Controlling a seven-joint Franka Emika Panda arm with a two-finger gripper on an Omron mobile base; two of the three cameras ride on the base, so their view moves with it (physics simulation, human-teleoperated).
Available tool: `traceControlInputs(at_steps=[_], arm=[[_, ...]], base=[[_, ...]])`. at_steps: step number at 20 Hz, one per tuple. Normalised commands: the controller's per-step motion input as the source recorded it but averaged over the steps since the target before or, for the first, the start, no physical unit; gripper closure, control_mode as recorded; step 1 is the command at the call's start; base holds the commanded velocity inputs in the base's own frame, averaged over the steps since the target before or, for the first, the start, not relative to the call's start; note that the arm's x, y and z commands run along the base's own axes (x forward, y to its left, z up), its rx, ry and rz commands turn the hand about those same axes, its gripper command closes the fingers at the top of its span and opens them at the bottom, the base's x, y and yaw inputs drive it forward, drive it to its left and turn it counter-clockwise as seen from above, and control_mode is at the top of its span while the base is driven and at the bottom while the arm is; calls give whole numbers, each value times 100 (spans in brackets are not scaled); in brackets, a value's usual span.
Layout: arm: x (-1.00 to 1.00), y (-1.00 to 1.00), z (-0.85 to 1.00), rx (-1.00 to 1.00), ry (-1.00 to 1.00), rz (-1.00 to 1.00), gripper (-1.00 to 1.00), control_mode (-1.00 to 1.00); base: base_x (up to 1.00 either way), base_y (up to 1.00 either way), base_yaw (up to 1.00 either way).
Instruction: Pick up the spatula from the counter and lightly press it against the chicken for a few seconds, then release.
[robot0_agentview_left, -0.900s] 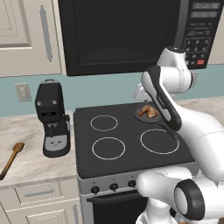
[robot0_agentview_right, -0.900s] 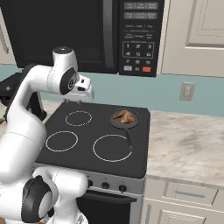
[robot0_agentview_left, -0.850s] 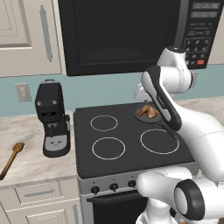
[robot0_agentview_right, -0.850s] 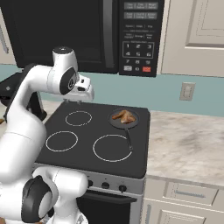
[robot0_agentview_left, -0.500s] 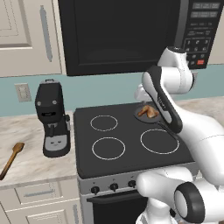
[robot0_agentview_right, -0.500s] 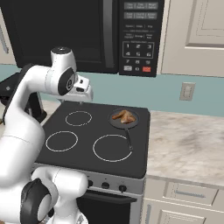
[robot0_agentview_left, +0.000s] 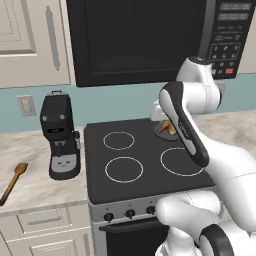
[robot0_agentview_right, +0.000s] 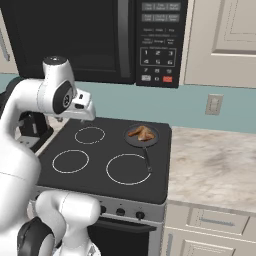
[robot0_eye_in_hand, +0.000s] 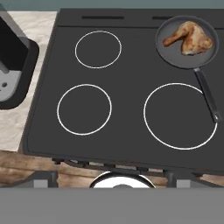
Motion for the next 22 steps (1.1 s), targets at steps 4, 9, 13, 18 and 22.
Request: traceControlInputs(at_steps=[4, 9, 13, 18, 22], arm=[[-25, 46, 0, 0, 0, 0, -100, -100], [-21, 49, 0, -1, -2, 0, -100, -100], [-5, 60, -1, -4, -1, 0, -100, -100], [-5, 58, 0, -3, 0, 0, -100, -100], [-8, 55, 0, 0, 0, 0, -100, -100]], base=[[0, 0, 0], [0, 0, 0], [0, 0, 0], [0, 0, 0], [0, 0, 0]])
